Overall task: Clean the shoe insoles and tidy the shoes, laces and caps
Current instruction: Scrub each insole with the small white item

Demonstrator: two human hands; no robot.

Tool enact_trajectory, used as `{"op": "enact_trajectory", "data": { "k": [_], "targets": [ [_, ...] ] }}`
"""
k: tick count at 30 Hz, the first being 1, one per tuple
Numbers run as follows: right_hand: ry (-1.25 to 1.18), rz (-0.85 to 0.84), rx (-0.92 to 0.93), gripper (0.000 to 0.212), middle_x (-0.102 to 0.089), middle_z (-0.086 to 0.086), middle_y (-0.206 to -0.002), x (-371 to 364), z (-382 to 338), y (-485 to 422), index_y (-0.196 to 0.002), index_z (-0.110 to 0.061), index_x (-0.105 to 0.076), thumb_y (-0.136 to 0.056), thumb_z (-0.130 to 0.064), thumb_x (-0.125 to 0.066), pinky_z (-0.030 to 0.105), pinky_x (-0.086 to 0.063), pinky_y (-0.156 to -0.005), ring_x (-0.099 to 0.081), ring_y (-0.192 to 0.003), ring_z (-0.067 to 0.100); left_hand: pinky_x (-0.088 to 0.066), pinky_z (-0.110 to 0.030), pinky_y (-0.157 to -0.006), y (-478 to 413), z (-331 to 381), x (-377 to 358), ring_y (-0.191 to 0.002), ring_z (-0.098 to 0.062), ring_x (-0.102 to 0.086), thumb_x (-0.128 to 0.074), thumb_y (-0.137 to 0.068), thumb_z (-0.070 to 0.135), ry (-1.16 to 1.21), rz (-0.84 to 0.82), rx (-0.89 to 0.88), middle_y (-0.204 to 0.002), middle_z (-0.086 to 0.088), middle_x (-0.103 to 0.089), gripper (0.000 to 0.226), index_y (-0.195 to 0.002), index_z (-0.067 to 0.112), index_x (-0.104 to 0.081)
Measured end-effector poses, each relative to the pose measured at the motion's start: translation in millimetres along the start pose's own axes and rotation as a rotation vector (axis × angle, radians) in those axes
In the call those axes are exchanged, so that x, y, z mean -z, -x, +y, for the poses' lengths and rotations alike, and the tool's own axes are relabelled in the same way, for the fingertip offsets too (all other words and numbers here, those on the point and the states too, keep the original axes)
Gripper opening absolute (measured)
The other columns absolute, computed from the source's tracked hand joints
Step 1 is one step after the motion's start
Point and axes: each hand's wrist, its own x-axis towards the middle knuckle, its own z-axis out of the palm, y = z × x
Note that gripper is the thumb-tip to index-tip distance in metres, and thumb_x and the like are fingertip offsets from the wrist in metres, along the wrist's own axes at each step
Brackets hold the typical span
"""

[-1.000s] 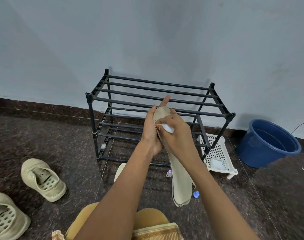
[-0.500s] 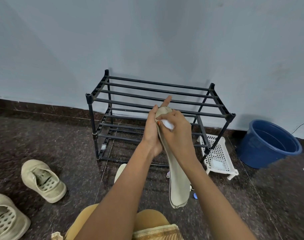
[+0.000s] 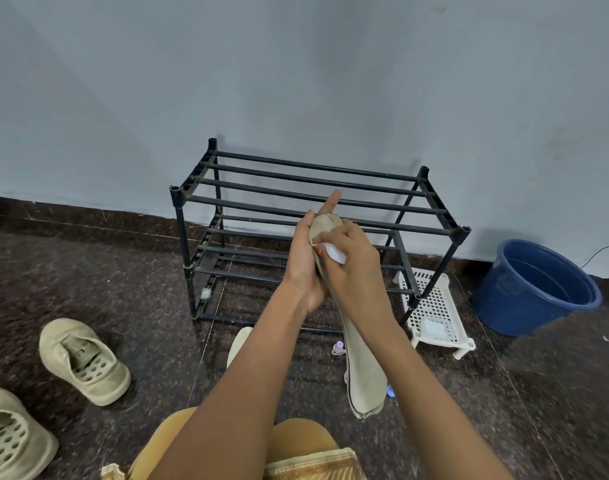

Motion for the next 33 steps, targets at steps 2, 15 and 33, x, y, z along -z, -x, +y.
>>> {"op": "enact_trajectory", "data": {
  "k": [2,15,33],
  "targets": [
    [-0.019,-0.023,-0.026,0.017,-0.055,0.008,-0.098,1.1,5.1,5.0,-0.098,-0.003,-0.067,-0.085,0.001,-0.057,-0.005,-0.025,-0.083,-0.038,-0.099,0.0,-0.052,-0.021,-0.062,0.5,1.9,-0.7,-0.065,-0.008,-0.059,-0.023,-0.099,0.043,0.047,0.007,0.004,-0.077,0.001,-0.06,0.044,-0.123,0.03,-0.058],
    [-0.098,0.161,-0.057,0.024,-0.049,0.007,-0.095,-1.1,-23.3,-9.9,-0.102,0.004,-0.063,-0.085,0.011,-0.048,0.011,-0.038,-0.091,-0.05,-0.106,0.018,-0.054,-0.024,-0.073,3.1,1.6,-5.9,-0.091,-0.009,-0.068,-0.021,-0.099,0.046,-0.024,0.024,0.063,-0.1,0.005,-0.072,0.048,-0.131,0.025,-0.051],
    [-0.053,0.273,-0.011,0.016,-0.059,0.007,-0.095,-13.7,6.4,-4.7,-0.096,-0.003,-0.068,-0.083,-0.001,-0.06,0.0,-0.034,-0.078,-0.05,-0.09,0.008,-0.046,-0.024,-0.091,2.4,1.9,-8.0,-0.111,-0.01,-0.059,-0.014,-0.099,0.048,-0.066,0.101,0.038,-0.129,0.002,-0.058,0.055,-0.135,0.019,-0.046]
  ]
}}
